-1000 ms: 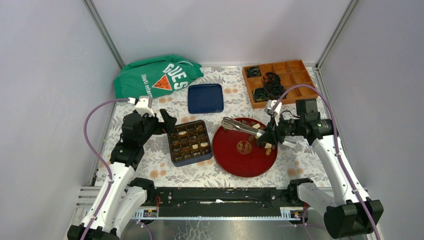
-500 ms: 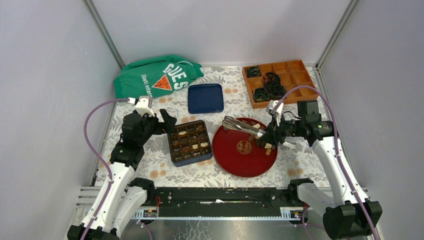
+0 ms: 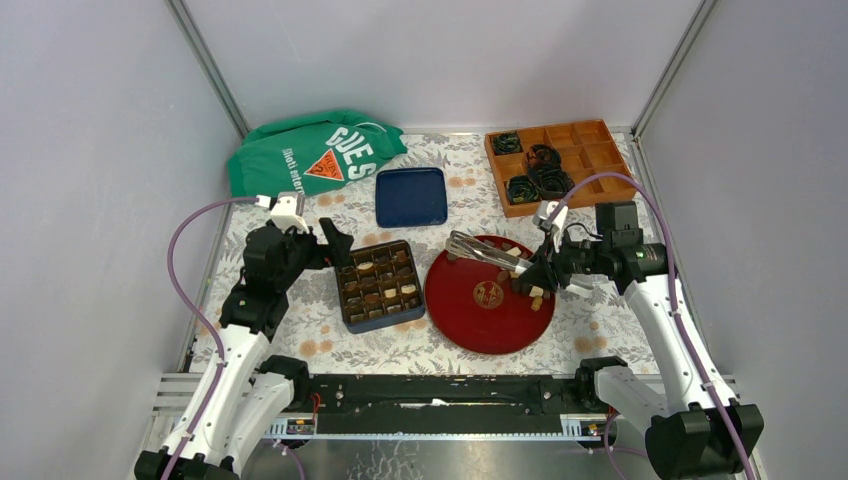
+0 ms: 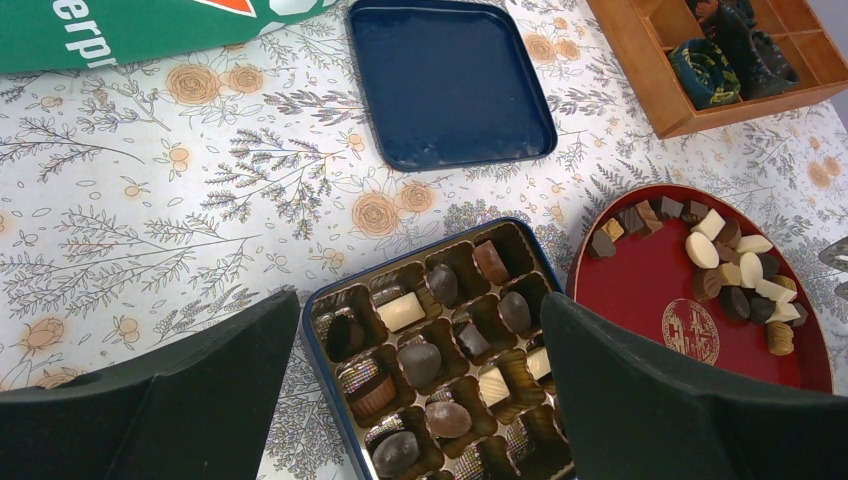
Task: Pack the chocolate
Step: Adjust the fake chocolate on the plate.
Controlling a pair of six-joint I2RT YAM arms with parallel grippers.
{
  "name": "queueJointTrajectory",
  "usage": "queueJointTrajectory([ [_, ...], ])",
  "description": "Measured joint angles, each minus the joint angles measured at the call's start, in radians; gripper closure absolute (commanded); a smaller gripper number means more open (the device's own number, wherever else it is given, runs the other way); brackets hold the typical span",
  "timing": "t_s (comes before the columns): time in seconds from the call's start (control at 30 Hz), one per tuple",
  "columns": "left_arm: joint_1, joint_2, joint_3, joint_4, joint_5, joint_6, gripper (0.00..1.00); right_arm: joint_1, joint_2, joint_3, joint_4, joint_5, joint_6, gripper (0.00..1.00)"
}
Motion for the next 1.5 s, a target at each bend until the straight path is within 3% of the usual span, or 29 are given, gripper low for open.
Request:
queueJointTrajectory([
  [0.4,0.0,-0.005,0.0,0.0,0.0,0.0,0.01,-0.004,0.0,-0.005,0.021,0.154,0.018,0.61],
  [0.9,0.0,-0.005,0.0,0.0,0.0,0.0,0.01,0.037,0.198,0.021,-0.011,0.479,0.06,0.61],
  [1.07,0.0,-0.005,0.0,0.0,0.0,0.0,0.01,0.107,0.261,0.041,-0.004,0.527,0.092,0.6],
  [1.5,0.0,-0.005,0.0,0.0,0.0,0.0,0.01,0.155,0.332,0.093,0.0,0.601,0.135,0.57],
])
